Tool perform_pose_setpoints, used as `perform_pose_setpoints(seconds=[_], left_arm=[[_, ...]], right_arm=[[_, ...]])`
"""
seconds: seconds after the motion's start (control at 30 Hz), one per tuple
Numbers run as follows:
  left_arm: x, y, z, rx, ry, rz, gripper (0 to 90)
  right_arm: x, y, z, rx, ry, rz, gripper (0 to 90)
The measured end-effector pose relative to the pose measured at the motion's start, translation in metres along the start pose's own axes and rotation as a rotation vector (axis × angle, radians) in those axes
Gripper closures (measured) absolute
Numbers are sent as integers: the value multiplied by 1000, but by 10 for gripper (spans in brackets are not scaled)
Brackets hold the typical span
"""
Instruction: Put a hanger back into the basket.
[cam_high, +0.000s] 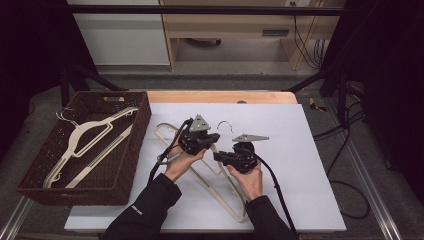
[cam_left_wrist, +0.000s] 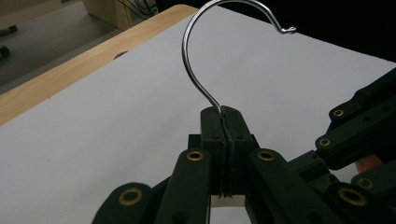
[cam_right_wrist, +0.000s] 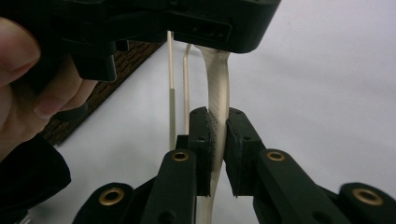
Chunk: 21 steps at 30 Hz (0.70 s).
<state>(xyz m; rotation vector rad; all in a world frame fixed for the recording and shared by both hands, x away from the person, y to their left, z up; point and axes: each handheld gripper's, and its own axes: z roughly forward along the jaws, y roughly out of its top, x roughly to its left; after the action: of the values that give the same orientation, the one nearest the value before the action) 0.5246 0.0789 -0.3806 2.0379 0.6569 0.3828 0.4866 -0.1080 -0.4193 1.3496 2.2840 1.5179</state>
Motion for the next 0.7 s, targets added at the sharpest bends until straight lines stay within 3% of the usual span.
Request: perform_pose_setpoints(seconds=[0.07,0.17,0.27,0.33,0.5,0.6,0.7], left_arm=[[2,-1,-8,-9,-28,2,875],[3,0,-19,-13,-33,18,820],[4,2,-28,-24,-31,25,701],[4,3,-44,-30,-23,24,592],[8,1,-73,-78,-49,5,361],[8,-3,-88,-85,-54,29,234],[7,-6,-96,-68,-52,56,184]], right_arm=[[-1,0,-2,-6,7,-2,868],[1,0,-4,0,12,-25,870],[4,-1,-6,5,13,-30,871],[5,0,-8,12,25,-45,871],[2,3,-21,5,39,-79,872],[-1,7,-31,8,66,-120,872],[-2,11,-40,22,102,-165,872]])
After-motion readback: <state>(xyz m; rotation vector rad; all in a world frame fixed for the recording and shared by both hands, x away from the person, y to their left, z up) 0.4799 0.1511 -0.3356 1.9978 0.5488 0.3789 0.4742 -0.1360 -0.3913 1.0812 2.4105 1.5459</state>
